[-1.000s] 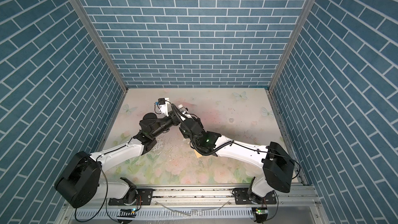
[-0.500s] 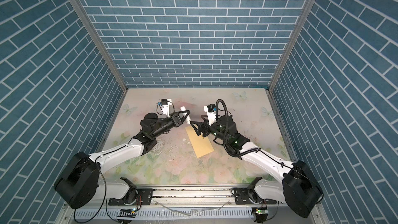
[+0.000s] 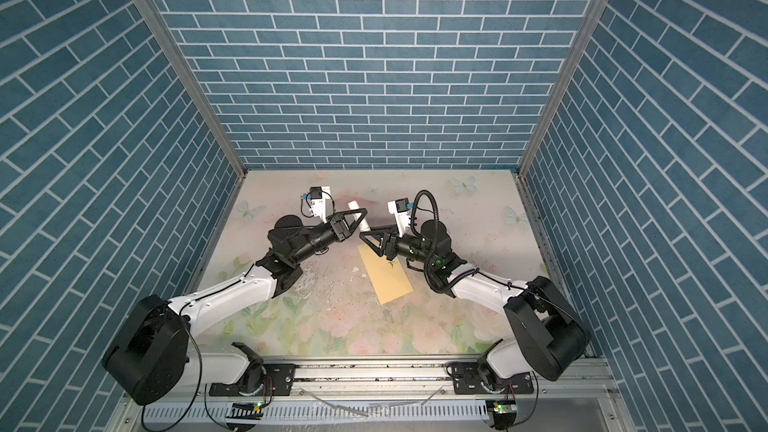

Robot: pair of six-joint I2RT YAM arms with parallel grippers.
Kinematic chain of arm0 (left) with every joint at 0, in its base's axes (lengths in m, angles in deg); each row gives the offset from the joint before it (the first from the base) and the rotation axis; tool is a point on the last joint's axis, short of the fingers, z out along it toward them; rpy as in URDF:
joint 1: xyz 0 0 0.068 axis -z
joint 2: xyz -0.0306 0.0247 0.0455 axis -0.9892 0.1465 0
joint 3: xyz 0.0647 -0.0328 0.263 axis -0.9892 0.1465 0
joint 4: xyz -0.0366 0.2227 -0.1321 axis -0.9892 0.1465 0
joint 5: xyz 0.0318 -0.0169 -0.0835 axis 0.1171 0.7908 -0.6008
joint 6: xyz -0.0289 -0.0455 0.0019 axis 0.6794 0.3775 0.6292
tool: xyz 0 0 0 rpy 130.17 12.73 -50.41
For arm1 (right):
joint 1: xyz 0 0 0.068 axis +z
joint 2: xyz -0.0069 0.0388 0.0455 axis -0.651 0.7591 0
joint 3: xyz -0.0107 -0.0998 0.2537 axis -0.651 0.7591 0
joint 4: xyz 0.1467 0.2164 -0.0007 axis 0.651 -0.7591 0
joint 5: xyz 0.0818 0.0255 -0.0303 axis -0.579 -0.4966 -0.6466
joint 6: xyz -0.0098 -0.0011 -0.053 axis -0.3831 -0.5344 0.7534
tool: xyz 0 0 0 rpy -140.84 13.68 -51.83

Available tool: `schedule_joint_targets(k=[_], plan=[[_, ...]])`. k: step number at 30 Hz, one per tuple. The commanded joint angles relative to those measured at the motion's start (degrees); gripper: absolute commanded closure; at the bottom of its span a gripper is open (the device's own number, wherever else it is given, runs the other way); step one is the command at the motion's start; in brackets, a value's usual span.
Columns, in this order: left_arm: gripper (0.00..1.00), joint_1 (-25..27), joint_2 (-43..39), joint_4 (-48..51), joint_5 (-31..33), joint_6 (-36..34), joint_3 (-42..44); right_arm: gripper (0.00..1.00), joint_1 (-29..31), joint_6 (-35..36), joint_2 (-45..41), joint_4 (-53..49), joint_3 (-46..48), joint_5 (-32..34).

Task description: Place the letter into the envelope and seal it

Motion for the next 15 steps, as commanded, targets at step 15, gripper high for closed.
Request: schedule_joint_targets(k=[15], plan=[[1.0, -0.1, -0.4, -0.9, -0.2, -0.7, -1.1, 0.9, -0.3, -1.5, -0.6, 0.2, -2.4, 2.9]])
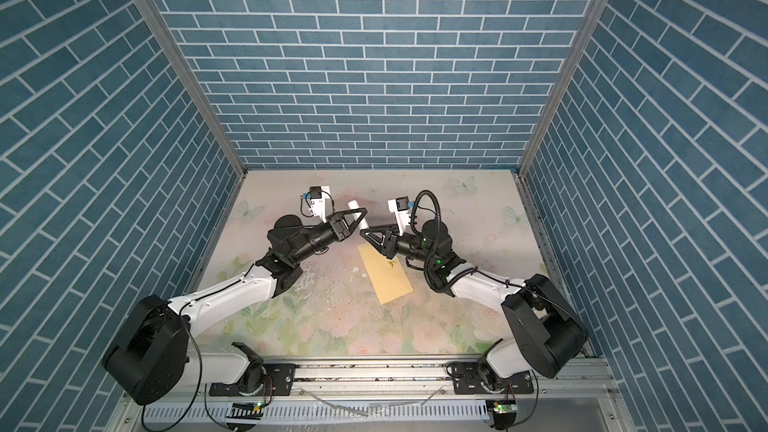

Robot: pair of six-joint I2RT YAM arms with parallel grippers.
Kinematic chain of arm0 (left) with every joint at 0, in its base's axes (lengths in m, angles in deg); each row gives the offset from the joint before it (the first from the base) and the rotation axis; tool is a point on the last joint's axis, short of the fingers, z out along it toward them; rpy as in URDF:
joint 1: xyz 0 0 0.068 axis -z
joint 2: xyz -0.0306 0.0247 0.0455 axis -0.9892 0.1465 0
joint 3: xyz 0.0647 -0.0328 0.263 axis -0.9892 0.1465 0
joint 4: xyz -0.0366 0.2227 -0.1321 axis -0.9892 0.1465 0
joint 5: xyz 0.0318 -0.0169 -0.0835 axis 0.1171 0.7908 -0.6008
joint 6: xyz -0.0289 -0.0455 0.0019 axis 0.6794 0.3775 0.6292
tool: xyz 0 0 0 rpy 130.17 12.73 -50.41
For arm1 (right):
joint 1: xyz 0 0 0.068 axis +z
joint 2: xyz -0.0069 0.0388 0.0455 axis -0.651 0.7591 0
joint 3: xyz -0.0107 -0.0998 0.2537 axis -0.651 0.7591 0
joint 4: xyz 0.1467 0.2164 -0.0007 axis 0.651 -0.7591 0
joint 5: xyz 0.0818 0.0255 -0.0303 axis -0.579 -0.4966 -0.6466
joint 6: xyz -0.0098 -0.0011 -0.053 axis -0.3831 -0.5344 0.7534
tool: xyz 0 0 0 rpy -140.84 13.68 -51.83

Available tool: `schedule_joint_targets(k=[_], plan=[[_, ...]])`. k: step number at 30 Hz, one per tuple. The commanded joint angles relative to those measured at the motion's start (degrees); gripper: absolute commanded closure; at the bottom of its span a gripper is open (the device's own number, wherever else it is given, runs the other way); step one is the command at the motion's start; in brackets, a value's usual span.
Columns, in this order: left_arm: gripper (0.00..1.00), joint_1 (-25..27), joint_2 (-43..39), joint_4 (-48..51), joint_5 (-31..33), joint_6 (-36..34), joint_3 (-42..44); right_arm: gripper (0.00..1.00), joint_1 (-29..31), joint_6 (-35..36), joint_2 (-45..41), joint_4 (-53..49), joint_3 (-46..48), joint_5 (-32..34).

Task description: Place the letter into the envelope and seal it

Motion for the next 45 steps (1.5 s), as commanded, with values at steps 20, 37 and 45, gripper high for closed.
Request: schedule_joint_targets(k=[20, 37, 45], plan=[[1.0, 0.3, 0.4, 4.4, 2.9, -4.1, -1.5, 1.0, 23.4, 47.4, 7.0, -50.6, -30.4, 87.0], [1.0, 0.4, -0.8, 4.8, 1.1, -4.6, -2.2, 0.49, 14.9, 35.4, -5.6, -43.4, -16.2, 40.2], [1.0, 0.3, -1.4, 3.6, -1.9, -3.2, -3.1, 0.23, 2.7, 18.2, -9.2, -19.2, -2.5, 5.6]])
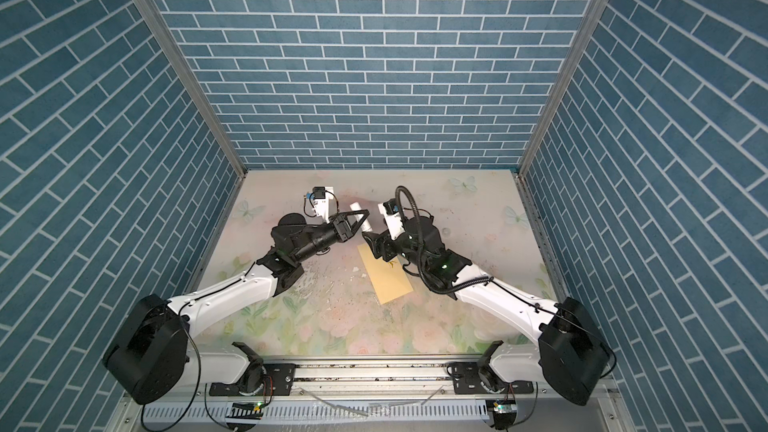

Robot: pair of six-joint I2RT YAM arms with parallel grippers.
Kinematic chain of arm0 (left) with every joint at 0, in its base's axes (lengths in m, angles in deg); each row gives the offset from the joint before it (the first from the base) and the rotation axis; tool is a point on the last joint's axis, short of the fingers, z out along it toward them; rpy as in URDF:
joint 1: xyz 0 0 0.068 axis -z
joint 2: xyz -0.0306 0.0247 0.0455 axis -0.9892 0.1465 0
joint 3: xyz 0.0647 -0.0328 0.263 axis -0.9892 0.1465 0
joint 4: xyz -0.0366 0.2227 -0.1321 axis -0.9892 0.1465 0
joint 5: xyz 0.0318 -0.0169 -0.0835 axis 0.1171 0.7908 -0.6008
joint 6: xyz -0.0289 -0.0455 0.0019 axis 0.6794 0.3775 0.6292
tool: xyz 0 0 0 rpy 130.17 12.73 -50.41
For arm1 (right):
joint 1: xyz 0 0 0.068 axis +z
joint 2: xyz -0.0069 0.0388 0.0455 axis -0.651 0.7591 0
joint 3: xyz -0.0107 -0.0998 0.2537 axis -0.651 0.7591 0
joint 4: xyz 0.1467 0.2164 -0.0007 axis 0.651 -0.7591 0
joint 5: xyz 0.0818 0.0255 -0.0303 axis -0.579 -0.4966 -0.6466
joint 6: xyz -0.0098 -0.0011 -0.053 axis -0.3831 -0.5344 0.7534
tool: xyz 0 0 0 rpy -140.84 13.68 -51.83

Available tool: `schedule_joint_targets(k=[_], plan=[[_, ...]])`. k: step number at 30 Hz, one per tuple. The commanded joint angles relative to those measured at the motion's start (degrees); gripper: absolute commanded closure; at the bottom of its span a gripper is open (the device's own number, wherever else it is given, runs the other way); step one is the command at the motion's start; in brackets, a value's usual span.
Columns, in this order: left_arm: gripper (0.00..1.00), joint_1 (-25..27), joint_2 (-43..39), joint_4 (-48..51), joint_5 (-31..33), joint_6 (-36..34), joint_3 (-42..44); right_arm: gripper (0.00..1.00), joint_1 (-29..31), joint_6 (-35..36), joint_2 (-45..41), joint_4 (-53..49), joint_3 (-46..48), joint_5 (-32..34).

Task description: Place the letter into the envelope and seal it

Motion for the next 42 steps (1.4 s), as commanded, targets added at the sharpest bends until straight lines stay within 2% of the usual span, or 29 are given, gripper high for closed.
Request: schedule_joint_targets(k=[1, 6, 11, 18, 21, 24, 27, 29, 32, 35, 38, 42], plan=[[1.0, -0.3, -1.4, -0.8, -2.7, 0.1, -2.0, 0.26, -3.4, -12.2, 1.2, 15.4, 3.8, -19.3], [1.0, -0.3, -1.5, -1.3, -3.9, 0.7, -2.3, 0.41, -6.4, -22.8, 6.4, 31.9, 5.7, -27.6], [1.0, -0.3, -1.4, -1.4, -4.1, 0.8, -2.2, 0.58, -7.2, -27.9, 10.7, 38.8, 5.0, -30.7], [1.0, -0.3, -1.2, -1.5, -4.1, 0.8, -2.2, 0.88, -7.3, -29.4, 12.0, 38.8, 4.1, -30.5], [1.0, -0.3, -1.1, -1.0, -3.6, 0.4, -2.1, 0.96, -7.3, -28.5, 11.6, 36.1, 3.8, -28.7], [1.0, -0.3, -1.2, 0.2, -2.8, -0.6, -2.1, 1.0, -7.2, -24.5, 9.4, 28.5, 3.4, -23.2], [1.0, -0.2, -1.3, 1.9, -1.9, -1.7, -2.1, 1.0, -5.9, -17.3, 5.4, 15.3, 2.0, -11.8], [1.0, -0.2, -1.2, 2.8, -1.5, -2.1, -2.2, 1.0, -2.2, -9.1, 2.7, 3.1, -1.0, 2.6], [1.0, -0.1, -0.7, 3.3, -1.2, -2.5, -2.3, 1.0, 5.7, 2.5, 2.9, -7.8, -6.4, 25.5], [1.0, 0.0, -0.3, 3.3, -1.1, -2.4, -2.2, 1.0, 11.3, 9.3, 6.9, -12.2, -11.7, 44.2], [1.0, 0.0, -0.1, 3.3, -0.9, -2.4, -2.2, 1.0, 15.2, 15.7, 12.7, -14.1, -17.1, 58.8], [1.0, 0.0, -0.1, 3.3, -0.6, -2.5, -2.1, 1.0, 18.8, 24.3, 19.1, -12.7, -21.8, 69.4]])
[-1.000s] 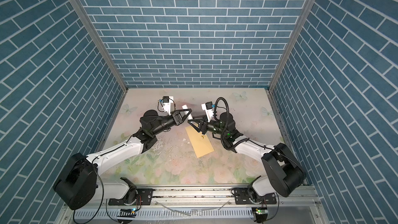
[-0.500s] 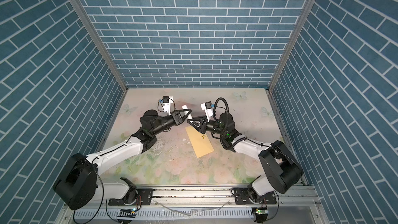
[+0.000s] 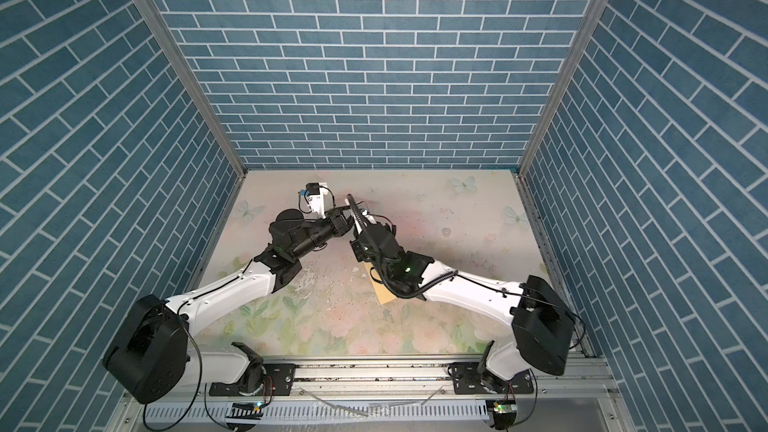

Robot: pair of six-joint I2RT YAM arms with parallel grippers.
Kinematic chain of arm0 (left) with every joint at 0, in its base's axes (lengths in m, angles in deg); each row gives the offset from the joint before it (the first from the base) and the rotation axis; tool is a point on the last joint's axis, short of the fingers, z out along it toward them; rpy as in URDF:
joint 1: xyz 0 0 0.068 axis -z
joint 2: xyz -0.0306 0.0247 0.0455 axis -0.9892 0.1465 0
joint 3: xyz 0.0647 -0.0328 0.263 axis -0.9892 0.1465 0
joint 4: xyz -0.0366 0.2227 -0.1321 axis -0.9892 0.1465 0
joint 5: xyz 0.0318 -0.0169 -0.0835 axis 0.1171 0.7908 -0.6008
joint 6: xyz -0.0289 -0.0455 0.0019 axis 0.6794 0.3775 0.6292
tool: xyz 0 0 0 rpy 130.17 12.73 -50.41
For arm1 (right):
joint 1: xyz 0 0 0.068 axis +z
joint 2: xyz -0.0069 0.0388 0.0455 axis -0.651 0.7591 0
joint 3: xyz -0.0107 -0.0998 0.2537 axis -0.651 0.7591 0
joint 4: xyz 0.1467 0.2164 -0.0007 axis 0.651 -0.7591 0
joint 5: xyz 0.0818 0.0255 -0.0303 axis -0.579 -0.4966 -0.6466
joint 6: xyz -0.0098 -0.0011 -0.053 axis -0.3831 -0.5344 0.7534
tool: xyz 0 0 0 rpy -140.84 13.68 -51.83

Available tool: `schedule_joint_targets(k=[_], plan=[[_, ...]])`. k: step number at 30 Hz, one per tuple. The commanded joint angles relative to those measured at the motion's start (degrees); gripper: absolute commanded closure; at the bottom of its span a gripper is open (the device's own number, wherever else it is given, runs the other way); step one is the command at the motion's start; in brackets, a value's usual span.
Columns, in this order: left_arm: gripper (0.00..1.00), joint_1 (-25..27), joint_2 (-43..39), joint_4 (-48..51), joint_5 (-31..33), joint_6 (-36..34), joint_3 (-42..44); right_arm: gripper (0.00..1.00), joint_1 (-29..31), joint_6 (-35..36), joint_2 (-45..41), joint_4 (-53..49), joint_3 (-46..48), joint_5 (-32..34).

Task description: Place the letter into the envelope and seal it

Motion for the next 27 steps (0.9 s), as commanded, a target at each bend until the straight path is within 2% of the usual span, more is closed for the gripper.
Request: schedule_joint_targets(k=[1, 5, 7, 9, 10, 14, 17, 19, 20, 23, 27], plan=[[1.0, 1.8, -0.3, 0.2, -5.1, -0.6, -0.7, 1.0, 0.4, 13.8, 5.2, -1.3, -4.4, 21.3], [1.0, 1.8, 0.0, 0.0, -5.2, -0.5, -0.7, 1.0, 1.1, 14.4, 5.4, 0.1, -3.8, 20.6], [1.0, 1.7, -0.1, -0.1, -5.1, -0.5, -0.7, 1.0, 1.1, 13.5, 4.1, 0.9, -2.3, 17.9], [1.0, 1.8, -0.2, -0.1, -5.1, -0.5, -0.8, 0.94, 0.7, 11.5, 1.7, 1.1, -0.3, 13.0], [1.0, 1.7, -0.2, -0.1, -5.2, -0.4, -0.8, 0.9, 0.1, 9.8, 0.1, 0.6, 0.9, 8.7], [1.0, 1.7, -0.3, -0.4, -6.4, 0.2, -1.6, 0.56, -5.0, 1.7, -7.4, 0.4, 6.6, -16.0], [1.0, 1.7, -0.3, -1.4, -7.4, 0.9, -1.8, 0.42, -10.6, -5.3, -11.6, 4.8, 11.8, -34.1], [1.0, 1.7, -0.5, -1.3, -7.8, 1.0, -2.1, 0.36, -14.0, -9.3, -13.4, 8.9, 14.9, -42.8], [1.0, 1.7, -0.5, -1.2, -8.1, 1.0, -2.2, 0.33, -15.6, -11.3, -14.1, 11.0, 16.4, -46.8], [1.0, 1.7, -0.6, -1.1, -8.4, 0.9, -2.3, 0.33, -19.5, -16.3, -14.6, 16.1, 19.0, -56.3], [1.0, 1.7, -0.5, -1.2, -8.8, 1.1, -2.6, 0.43, -22.9, -22.6, -12.8, 24.0, 21.3, -64.5]])
